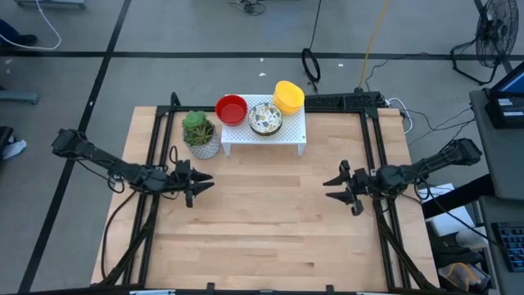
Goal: Pick & Place Mini bowls
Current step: Return to Home Position
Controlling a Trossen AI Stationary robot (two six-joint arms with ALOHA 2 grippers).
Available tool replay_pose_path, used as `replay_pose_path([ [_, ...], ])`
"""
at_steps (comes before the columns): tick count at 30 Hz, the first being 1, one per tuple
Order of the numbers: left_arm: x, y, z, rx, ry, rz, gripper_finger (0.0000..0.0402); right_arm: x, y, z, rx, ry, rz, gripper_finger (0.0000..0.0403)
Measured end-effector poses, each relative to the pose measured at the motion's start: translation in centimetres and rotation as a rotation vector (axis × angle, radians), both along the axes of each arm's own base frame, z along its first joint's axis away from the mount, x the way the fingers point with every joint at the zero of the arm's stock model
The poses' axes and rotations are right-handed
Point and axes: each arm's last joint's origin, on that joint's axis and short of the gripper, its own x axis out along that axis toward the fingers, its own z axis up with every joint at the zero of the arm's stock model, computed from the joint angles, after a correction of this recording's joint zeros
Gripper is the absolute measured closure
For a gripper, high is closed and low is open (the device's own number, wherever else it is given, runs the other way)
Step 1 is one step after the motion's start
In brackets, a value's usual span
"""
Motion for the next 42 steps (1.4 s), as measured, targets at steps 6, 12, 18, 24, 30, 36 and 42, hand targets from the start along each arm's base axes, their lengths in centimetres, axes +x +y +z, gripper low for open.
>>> replay_pose_path([
  [6,0.0,0.0,0.0,0.001,0.0,-0.001,0.0254,0.0,-0.1,0.0,0.002,0.001,-0.049,0.0248],
  [12,0.0,0.0,0.0,0.006,0.001,-0.002,0.0254,0.0,-0.1,0.0,0.002,0.001,-0.049,0.0248],
  [18,0.0,0.0,0.0,0.006,0.0,-0.002,0.0254,0.0,-0.1,0.0,0.002,0.001,-0.049,0.0248],
  [24,-0.2,0.1,0.5,-0.01,-0.038,-0.003,0.0254,0.0,-0.1,0.0,0.002,0.001,-0.049,0.0248],
  [30,-0.8,0.3,1.7,-0.054,-0.15,-0.003,0.0254,-0.1,-0.2,0.1,0.007,-0.012,-0.049,0.0248],
  [36,-1.3,0.5,2.5,-0.084,-0.227,-0.002,0.0254,-0.3,-0.3,0.4,0.018,-0.038,-0.049,0.0248],
  [42,-1.6,0.9,3.0,-0.097,-0.274,0.025,0.0254,-0.6,-0.5,0.9,0.034,-0.082,-0.058,0.0248],
])
